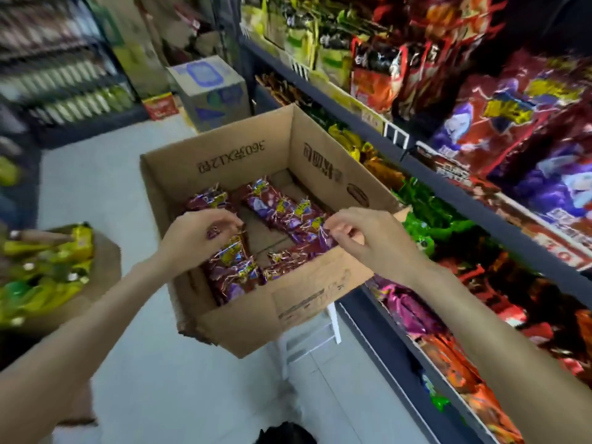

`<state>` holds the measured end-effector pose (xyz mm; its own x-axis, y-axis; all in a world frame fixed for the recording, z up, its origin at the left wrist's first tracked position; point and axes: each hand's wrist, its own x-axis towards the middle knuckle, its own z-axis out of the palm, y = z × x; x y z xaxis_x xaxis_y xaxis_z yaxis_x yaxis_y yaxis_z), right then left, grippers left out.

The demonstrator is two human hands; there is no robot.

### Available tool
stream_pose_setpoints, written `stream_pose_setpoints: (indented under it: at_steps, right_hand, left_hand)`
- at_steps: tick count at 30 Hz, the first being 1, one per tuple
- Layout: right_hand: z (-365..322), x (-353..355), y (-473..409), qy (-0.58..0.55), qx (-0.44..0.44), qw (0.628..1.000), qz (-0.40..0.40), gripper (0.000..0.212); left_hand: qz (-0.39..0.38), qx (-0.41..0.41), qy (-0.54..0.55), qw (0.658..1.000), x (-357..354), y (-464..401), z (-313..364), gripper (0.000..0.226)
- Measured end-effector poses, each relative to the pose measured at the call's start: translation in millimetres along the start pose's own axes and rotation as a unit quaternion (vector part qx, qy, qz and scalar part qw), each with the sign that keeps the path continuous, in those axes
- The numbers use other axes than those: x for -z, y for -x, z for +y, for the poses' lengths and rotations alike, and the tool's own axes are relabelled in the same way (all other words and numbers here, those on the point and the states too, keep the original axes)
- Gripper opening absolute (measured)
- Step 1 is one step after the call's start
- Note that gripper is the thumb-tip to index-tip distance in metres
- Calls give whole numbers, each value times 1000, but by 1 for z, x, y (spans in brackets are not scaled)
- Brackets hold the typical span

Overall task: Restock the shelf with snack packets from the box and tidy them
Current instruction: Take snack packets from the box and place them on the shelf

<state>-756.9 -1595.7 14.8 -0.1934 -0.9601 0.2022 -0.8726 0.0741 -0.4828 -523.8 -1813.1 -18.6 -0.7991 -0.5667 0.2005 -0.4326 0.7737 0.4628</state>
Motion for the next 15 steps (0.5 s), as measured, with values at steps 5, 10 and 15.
stream_pose_setpoints:
  at_steps: [5,10,15]
  right_hand:
    - [9,-46,-102,24,6,996,-81,17]
    - [31,-103,-187,28,9,990,-139,20]
    - [61,-170,-254,23,12,988,-154,33]
  left_hand:
    - [-18,115,-22,993,-12,-52,-75,15]
    - [13,238,-5,971,-48,-96,-129,21]
    - [78,355,20,931,-86,-115,-160,33]
